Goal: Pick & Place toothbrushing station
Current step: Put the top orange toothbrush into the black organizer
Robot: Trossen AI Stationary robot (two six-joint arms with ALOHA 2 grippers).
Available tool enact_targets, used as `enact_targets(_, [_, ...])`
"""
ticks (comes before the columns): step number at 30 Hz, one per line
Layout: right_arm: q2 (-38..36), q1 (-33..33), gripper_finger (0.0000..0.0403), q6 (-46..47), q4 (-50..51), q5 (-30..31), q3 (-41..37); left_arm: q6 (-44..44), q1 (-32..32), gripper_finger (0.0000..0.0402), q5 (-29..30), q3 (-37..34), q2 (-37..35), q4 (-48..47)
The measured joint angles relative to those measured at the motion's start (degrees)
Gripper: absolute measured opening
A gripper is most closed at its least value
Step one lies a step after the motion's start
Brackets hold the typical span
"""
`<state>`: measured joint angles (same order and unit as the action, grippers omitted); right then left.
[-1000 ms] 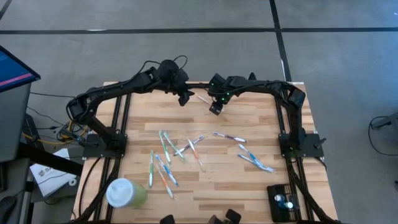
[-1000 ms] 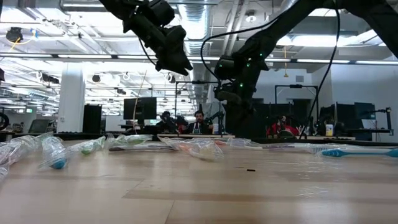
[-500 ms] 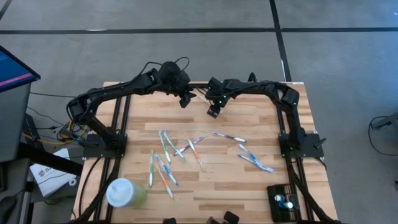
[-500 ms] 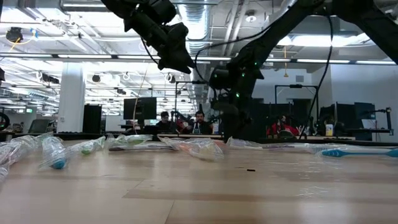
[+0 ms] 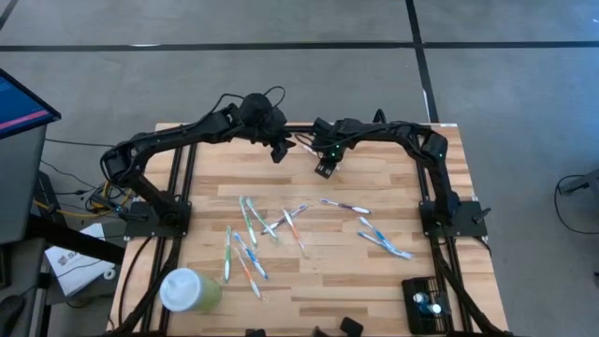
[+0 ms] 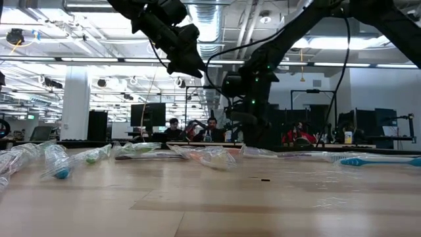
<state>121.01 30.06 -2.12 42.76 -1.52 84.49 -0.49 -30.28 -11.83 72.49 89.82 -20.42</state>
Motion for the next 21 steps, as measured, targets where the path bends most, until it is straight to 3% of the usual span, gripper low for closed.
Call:
enact_targets(5, [0.00, -0.52, 0.0011, -1.62, 0.38, 1.36, 0.00, -0.95, 0.00, 0.0172, 0.02, 0.00, 0.00, 0.29])
enact_targets(15, [-1.50, -0.49, 0.0007, -3.03, 5.46, 2.63, -0.03, -1.05, 1.23, 0.0172, 0.00, -0.02, 0.02, 0.43])
enact_targets(21, [-7.04, -1.22, 0.0004, -4.90, 8.39, 1.89, 1.65, -0.26, 1.29, 0.0172, 0.26, -0.02, 0.02, 0.41])
